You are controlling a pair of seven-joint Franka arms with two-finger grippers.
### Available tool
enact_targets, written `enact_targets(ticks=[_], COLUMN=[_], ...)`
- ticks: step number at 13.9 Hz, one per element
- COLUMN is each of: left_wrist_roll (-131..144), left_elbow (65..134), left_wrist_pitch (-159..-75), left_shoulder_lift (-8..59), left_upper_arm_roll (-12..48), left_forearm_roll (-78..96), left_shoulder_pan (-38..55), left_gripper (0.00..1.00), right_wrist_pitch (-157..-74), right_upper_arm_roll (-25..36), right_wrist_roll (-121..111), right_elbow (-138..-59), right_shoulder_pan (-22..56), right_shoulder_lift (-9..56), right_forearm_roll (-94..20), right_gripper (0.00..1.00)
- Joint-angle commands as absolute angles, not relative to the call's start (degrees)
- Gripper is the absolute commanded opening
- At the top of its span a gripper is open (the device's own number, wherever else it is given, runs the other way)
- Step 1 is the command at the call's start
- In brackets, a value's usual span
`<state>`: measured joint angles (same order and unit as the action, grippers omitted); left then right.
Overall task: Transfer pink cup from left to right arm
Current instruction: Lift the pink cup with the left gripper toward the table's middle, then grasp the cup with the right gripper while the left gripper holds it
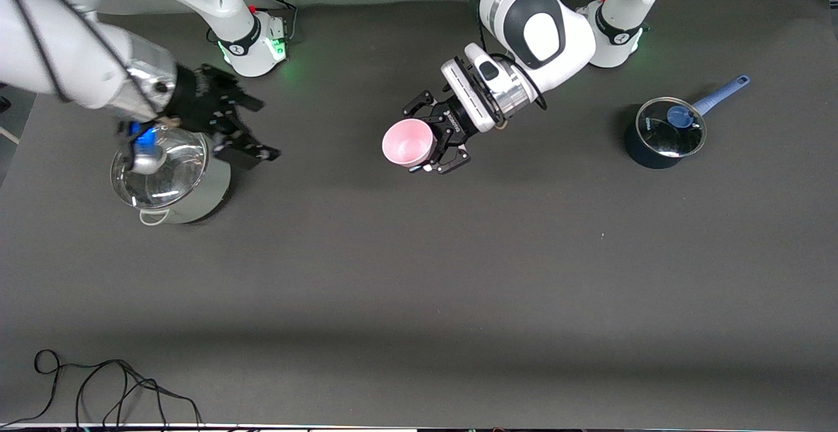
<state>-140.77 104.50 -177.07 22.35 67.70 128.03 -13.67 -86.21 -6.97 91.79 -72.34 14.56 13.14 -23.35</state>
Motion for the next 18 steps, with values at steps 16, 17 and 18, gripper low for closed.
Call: enact_targets(ticks=[16, 17, 18], left_wrist_roll=[-140.1, -140.1, -140.0], left_elbow=[103.4, 103.4, 103.4], left_wrist_pitch=[-178.9, -178.9, -178.9], left_shoulder_lift=[21.8, 21.9, 21.9], left_upper_arm_roll=[66.4, 66.4, 66.4], left_forearm_roll=[129.3, 129.3, 129.3], left_shoulder_pan=[-12.7, -12.7, -12.7], left_gripper=[0.38, 0.38, 0.38], right_wrist_pitch=[-91.4, -91.4, -91.4], right_upper_arm_roll=[-6.5, -6.4, -6.3], right_wrist_roll=[104.2, 104.2, 104.1], right_elbow=[-58.3, -58.3, -58.2], right_shoulder_pan=[33.8, 33.8, 33.8], right_shoulder_lift=[28.9, 28.9, 28.9], right_forearm_roll=[-15.3, -15.3, -15.3], right_gripper=[0.12, 0.0, 0.0])
